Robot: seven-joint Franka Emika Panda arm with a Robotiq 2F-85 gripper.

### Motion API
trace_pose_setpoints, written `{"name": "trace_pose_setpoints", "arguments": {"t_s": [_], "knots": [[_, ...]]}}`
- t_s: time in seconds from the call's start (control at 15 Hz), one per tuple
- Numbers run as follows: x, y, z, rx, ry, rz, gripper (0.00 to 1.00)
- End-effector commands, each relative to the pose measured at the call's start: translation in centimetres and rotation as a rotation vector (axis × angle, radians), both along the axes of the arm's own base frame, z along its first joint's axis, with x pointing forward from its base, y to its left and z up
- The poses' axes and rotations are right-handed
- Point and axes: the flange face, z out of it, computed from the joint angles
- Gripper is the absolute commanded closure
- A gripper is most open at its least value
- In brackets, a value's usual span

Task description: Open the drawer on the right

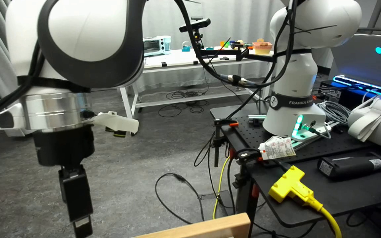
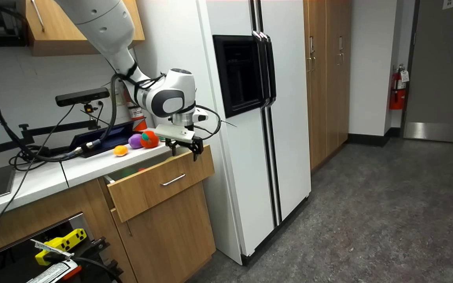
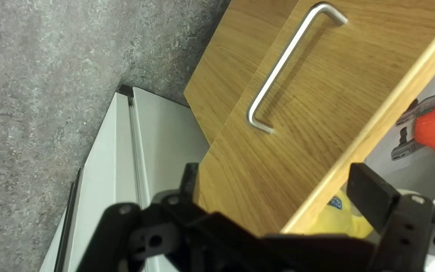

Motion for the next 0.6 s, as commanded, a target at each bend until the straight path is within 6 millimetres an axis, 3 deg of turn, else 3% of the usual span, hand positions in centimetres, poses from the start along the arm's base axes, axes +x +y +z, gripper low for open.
{"name": "trace_pose_setpoints", "arguments": {"t_s": [0.0,0.2,0.33,0.4,0.47,0.53], "knots": [[-0.32,-0.21,0.66,0.028,-0.017,0.081,0.00],[-0.22,-0.18,0.78,0.041,-0.033,0.148,0.00],[-0.18,-0.27,0.82,0.048,-0.041,0.190,0.09],[-0.18,-0.32,0.81,0.053,-0.044,0.205,0.25],[-0.18,-0.36,0.81,0.059,-0.048,0.217,0.03],[-0.19,-0.42,0.80,0.064,-0.048,0.228,0.01]]}}
